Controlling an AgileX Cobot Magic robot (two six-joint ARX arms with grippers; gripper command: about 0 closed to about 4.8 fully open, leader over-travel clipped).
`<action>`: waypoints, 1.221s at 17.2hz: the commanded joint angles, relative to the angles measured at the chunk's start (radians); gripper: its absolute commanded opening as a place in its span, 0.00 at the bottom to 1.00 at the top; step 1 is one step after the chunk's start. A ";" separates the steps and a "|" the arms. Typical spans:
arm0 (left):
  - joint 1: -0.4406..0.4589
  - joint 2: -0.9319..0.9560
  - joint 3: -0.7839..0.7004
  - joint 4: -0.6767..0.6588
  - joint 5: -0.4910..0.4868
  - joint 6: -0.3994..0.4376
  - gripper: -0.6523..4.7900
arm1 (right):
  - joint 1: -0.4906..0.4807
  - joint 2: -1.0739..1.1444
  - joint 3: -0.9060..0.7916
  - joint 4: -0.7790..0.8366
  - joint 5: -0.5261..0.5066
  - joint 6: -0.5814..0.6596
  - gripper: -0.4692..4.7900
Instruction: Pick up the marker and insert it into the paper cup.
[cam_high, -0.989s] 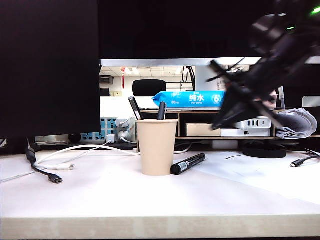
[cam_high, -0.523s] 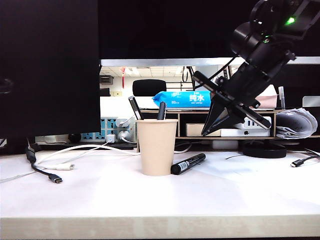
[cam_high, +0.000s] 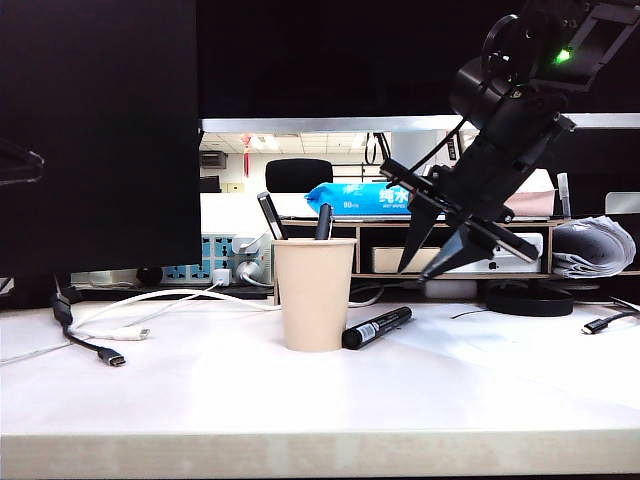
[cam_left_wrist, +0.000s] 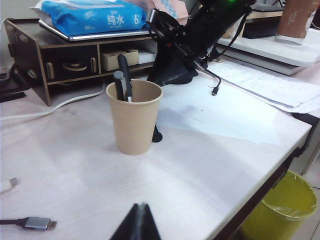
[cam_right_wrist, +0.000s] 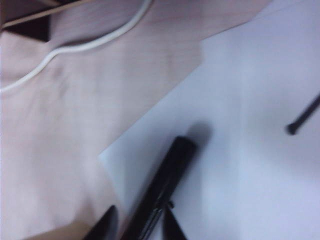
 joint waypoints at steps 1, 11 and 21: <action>0.000 0.000 0.000 0.007 0.001 0.004 0.11 | 0.002 0.018 0.005 0.050 0.010 0.056 0.39; 0.000 0.000 0.001 0.007 0.001 0.004 0.11 | 0.024 0.087 0.006 0.102 0.062 0.196 0.42; 0.000 0.000 0.001 0.007 0.001 0.004 0.11 | 0.052 0.116 0.039 0.103 0.214 0.278 0.41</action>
